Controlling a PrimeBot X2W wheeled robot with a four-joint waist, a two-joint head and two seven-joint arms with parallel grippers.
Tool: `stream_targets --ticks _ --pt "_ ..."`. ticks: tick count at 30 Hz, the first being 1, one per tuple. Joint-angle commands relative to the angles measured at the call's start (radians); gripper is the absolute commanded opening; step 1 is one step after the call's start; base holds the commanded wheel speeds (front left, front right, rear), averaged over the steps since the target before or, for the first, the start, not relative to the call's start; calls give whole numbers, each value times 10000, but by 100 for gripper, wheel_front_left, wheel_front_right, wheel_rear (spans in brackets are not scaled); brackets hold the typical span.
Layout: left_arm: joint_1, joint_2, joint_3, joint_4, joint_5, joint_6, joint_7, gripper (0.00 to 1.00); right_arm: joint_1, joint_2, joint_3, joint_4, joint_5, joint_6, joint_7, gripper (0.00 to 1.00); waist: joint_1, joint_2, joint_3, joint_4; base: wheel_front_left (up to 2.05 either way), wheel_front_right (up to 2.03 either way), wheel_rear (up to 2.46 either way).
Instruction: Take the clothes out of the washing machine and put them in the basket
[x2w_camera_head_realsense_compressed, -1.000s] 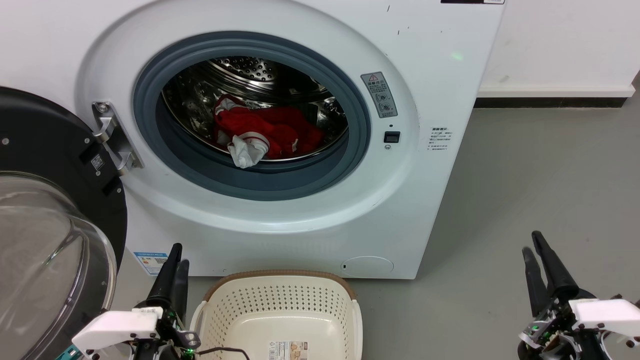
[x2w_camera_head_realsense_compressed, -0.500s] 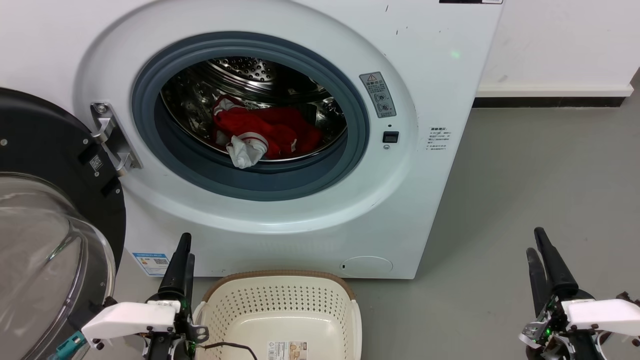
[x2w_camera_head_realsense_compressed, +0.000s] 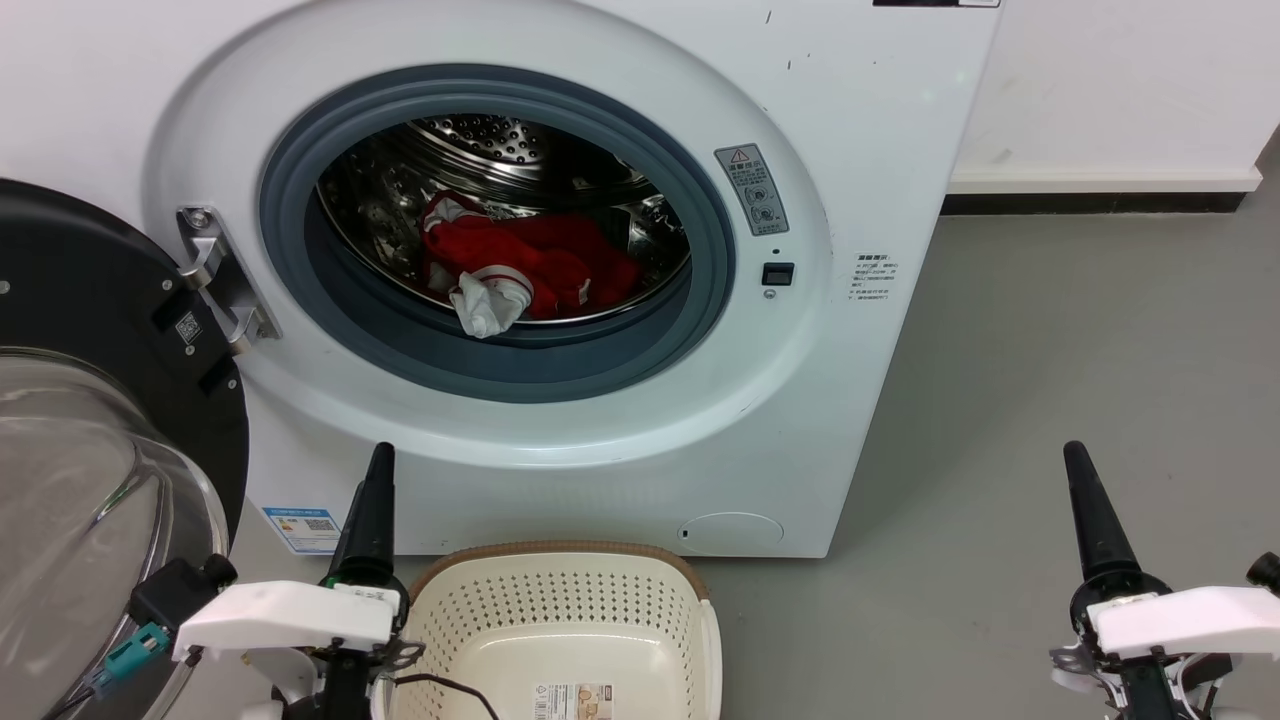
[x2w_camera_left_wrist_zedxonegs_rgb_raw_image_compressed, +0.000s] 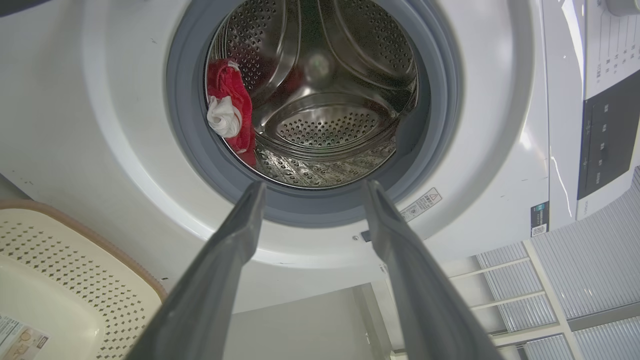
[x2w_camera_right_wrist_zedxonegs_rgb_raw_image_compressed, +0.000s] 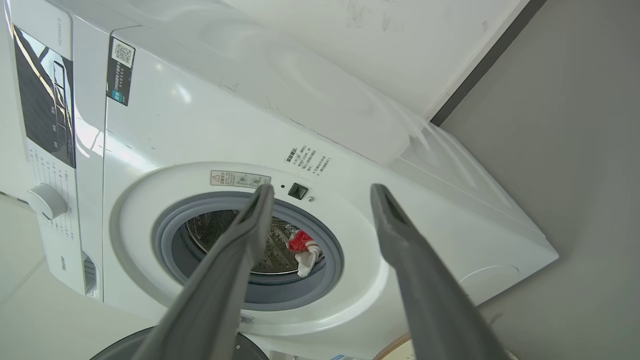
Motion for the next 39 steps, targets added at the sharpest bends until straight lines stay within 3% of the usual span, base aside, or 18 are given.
stream_targets --ticks 1,23,39 --pt "-310 25 -103 -200 408 59 -87 100 -45 -2 32 -228 -409 2 -97 100 -1 0 -4 5 0 0 0" --pt "-470 28 -1049 216 4812 605 -898 100 265 6 149 -305 -4936 2 -914 100 -1 0 -76 103 0 0 0" --pt "-569 41 -1315 453 6836 832 -1349 100 447 10 129 -253 -7134 2 -1138 100 -1 0 -139 160 0 0 0"
